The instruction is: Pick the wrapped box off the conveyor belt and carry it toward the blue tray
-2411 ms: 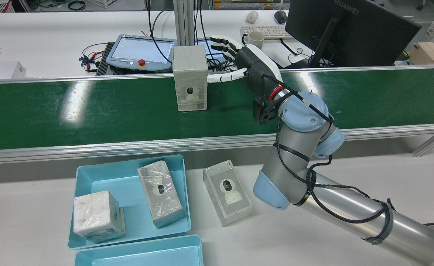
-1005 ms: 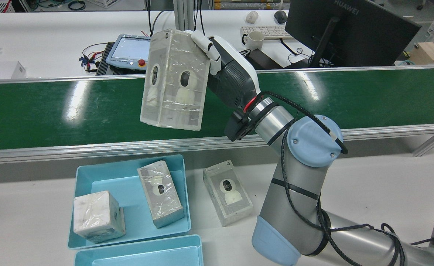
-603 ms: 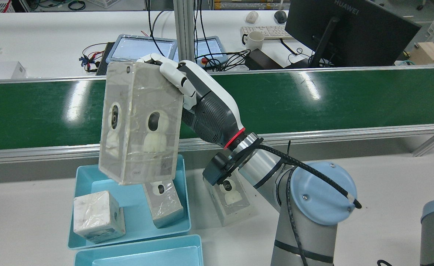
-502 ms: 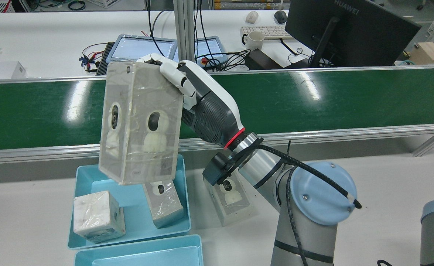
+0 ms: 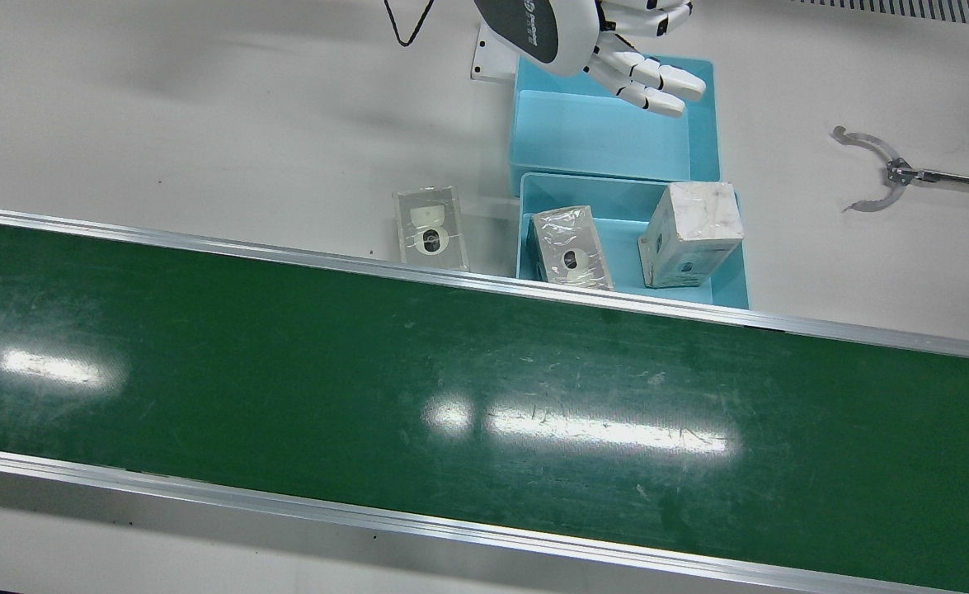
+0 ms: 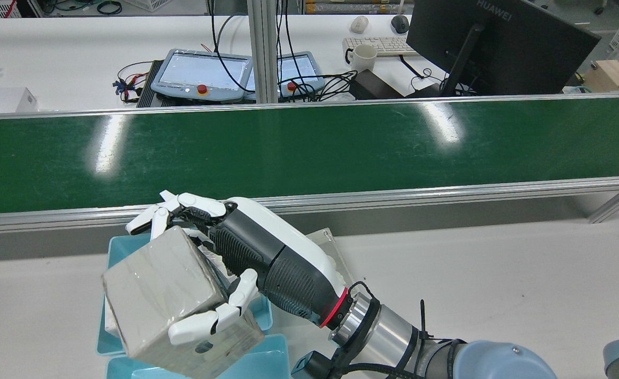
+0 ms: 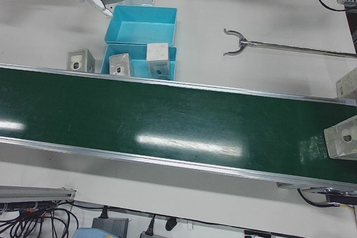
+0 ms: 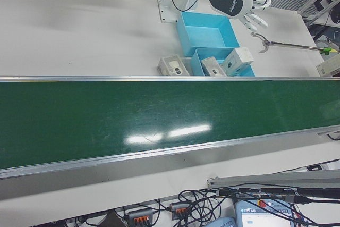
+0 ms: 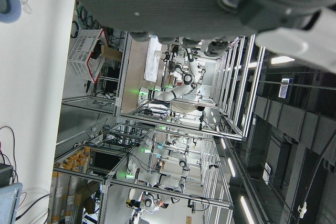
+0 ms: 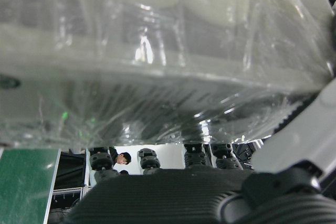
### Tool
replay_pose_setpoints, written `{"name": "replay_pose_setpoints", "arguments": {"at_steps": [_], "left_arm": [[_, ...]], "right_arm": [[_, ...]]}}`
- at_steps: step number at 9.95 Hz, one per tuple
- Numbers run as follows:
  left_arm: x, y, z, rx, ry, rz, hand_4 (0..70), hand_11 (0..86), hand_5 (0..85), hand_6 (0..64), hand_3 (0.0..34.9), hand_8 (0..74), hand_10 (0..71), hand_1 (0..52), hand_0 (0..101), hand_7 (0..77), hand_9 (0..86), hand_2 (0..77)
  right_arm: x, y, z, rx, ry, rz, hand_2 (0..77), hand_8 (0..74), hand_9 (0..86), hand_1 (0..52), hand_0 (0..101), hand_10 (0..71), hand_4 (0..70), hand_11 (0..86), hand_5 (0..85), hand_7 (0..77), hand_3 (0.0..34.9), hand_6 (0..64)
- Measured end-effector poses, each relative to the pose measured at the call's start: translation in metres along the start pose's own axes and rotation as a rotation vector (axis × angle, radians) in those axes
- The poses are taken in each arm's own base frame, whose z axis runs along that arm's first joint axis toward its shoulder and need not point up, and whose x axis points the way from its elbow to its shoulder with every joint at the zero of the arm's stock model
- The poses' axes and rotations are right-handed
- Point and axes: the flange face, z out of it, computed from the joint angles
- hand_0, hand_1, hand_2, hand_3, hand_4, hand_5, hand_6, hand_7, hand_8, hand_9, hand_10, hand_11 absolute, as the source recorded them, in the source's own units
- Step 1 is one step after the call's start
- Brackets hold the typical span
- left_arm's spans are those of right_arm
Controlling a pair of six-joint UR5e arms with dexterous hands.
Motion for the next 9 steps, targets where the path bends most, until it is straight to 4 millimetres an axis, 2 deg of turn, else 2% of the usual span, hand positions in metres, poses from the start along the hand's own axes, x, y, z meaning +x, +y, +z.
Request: {"name": "replay_pose_setpoints", "arguments": {"at_steps": [2,3,4,5,6,7,8,9], "left_arm": [[0.0,0.0,0.0,0.0,0.0,0.0,0.5,0.0,0.5,0.0,0.0,0.5,0.5,0.0,0,0.5,0.0,1.1],[0.0,0.0,0.0,0.0,0.0,0.0,0.5,0.0,0.5,0.0,0.0,0.5,0.5,0.0,0,0.5,0.0,1.1],[0.0,0.0,0.0,0.0,0.0,0.0,0.5,0.0,0.5,0.5,0.0,0.5,0.5,0.0,0,0.5,0.0,1.1],[0.0,0.0,0.0,0.0,0.0,0.0,0.5,0.0,0.5,0.0,0.0,0.5,0.5,0.0,0,0.5,0.0,1.1],[0.0,0.0,0.0,0.0,0.0,0.0,0.5,0.0,0.5,0.0,0.0,0.0,0.5,0.0,0,0.5,0.0,0.5],[0.0,0.0,0.0,0.0,0.0,0.0,0.5,0.0,0.5,0.0,0.0,0.0,0.5,0.0,0,0.5,0.0,0.5],[0.0,0.0,0.0,0.0,0.0,0.0,0.5,0.0,0.5,0.0,0.0,0.0,0.5,0.0,0,0.5,0.5,0.5],[0.0,0.0,0.0,0.0,0.0,0.0,0.5,0.0,0.5,0.5,0.0,0.5,0.5,0.0,0,0.5,0.0,1.1]], "right_arm": [[0.018,0.007,-0.007,-0.002,0.028,0.022,28.9,0.5,4.4,2.7,43,6.5,14.2,10.9,57.3,32.2,28.4,9.3],[0.023,0.009,-0.009,-0.003,0.036,0.028,28.9,0.5,2.7,2.7,48,3.3,17.5,4.9,49.1,19.6,30.1,0.0],[0.025,0.011,-0.01,-0.004,0.039,0.034,28.9,0.5,2.7,2.7,46,3.3,14.7,4.9,43.1,18.5,30.0,0.0],[0.025,0.012,-0.011,-0.007,0.039,0.04,14.7,0.5,2.2,27.8,44,2.7,10.9,3.8,22.9,15.3,30.1,0.0],[0.023,0.013,-0.011,-0.01,0.037,0.044,11.4,0.5,2.2,16.9,44,2.7,10.9,3.8,22.9,15.3,30.1,0.0],[0.021,0.014,-0.012,-0.012,0.035,0.045,11.4,0.5,2.2,16.9,44,2.7,10.9,3.8,22.9,15.3,30.1,0.0],[0.018,0.014,-0.011,-0.014,0.03,0.043,5.5,0.5,2.2,5.4,44,1.1,10.4,2.2,9.3,15.3,30.2,0.0],[0.01,0.012,-0.01,-0.015,0.019,0.035,7.6,0.5,2.2,8.7,44,0.5,9.3,2.2,9.3,14.2,30.2,0.0]]}}
